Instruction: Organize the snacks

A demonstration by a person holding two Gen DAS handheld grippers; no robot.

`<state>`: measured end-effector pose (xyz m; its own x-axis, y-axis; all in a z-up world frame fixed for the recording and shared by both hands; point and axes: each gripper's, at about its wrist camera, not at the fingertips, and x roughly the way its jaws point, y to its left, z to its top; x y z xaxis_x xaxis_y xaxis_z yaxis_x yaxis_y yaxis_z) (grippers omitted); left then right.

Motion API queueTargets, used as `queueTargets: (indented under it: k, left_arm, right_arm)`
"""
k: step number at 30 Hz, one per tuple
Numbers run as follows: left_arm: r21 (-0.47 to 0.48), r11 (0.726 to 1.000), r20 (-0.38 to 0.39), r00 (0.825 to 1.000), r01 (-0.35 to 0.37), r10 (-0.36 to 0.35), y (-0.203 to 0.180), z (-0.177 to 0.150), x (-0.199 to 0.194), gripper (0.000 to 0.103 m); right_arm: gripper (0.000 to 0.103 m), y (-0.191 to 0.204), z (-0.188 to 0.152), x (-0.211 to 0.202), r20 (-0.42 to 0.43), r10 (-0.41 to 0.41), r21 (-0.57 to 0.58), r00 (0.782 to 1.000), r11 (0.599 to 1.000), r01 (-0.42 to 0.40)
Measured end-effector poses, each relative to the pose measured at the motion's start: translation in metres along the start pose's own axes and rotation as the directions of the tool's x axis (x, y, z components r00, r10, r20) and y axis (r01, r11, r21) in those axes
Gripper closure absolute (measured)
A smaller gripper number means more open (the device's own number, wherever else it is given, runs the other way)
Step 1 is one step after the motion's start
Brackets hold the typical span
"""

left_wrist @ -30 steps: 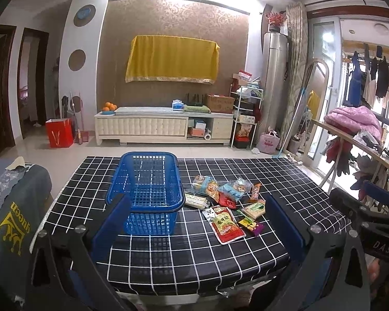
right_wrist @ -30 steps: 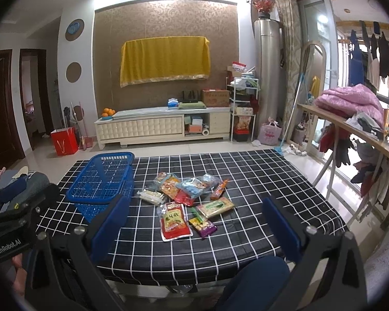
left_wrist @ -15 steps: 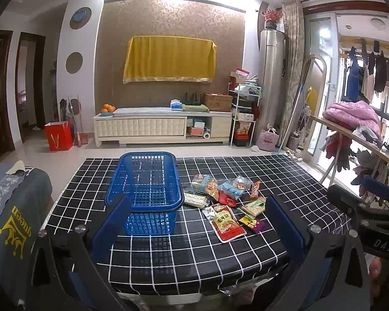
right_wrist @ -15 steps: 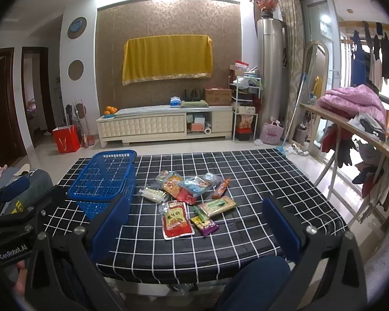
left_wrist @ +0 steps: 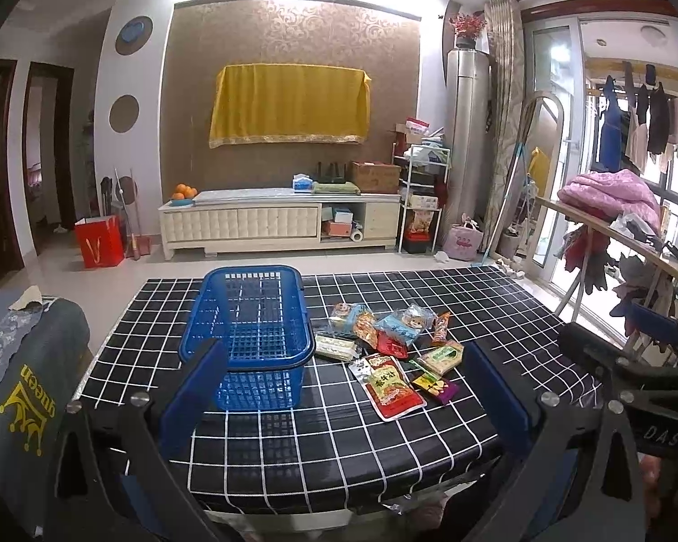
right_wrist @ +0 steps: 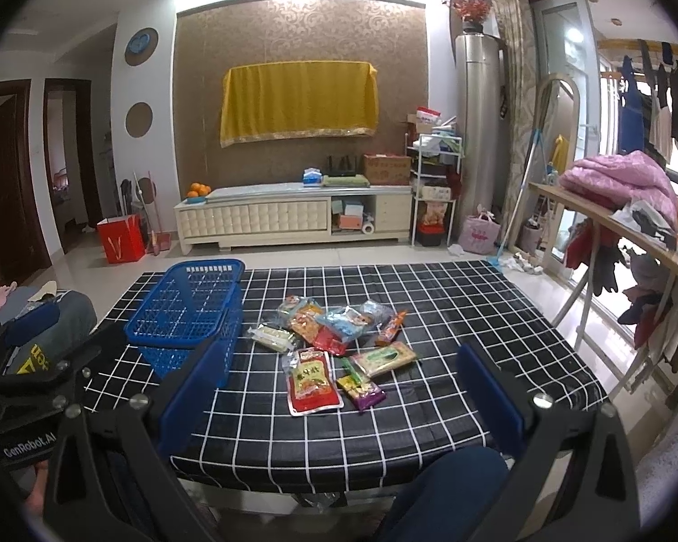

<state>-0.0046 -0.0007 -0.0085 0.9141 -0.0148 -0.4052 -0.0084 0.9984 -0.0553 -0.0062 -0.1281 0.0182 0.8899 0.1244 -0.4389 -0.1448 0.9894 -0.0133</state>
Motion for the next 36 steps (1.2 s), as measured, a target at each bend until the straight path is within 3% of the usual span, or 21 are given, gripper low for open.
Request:
queueTargets:
  k: [24,31,36]
  left_arm:
    - [-0.006,1.0,-0.024,1.0,0.002,-0.002,-0.001,-0.003,0.006,0.0]
    - [-0.002,0.999,-0.088,0.995,0.045,-0.045,-0.009,0.003,0.034,0.0]
    - [0.044,0.993,-0.237,0.967,0.105,-0.092,-0.025,0.012,0.089,0.0]
  right_arm:
    - [0.0,-0.001,-0.001,0.001,-0.01,0.0,0.001,1.0,1.0,0.0]
    - [0.0,-0.015,0.003,0.016,-0.034,-0.026,0.019,0.999,0.999,0.027]
    - [0.0,-0.038,0.01,0.038,-0.071,-0.081,0.031,0.994,0.996,0.084]
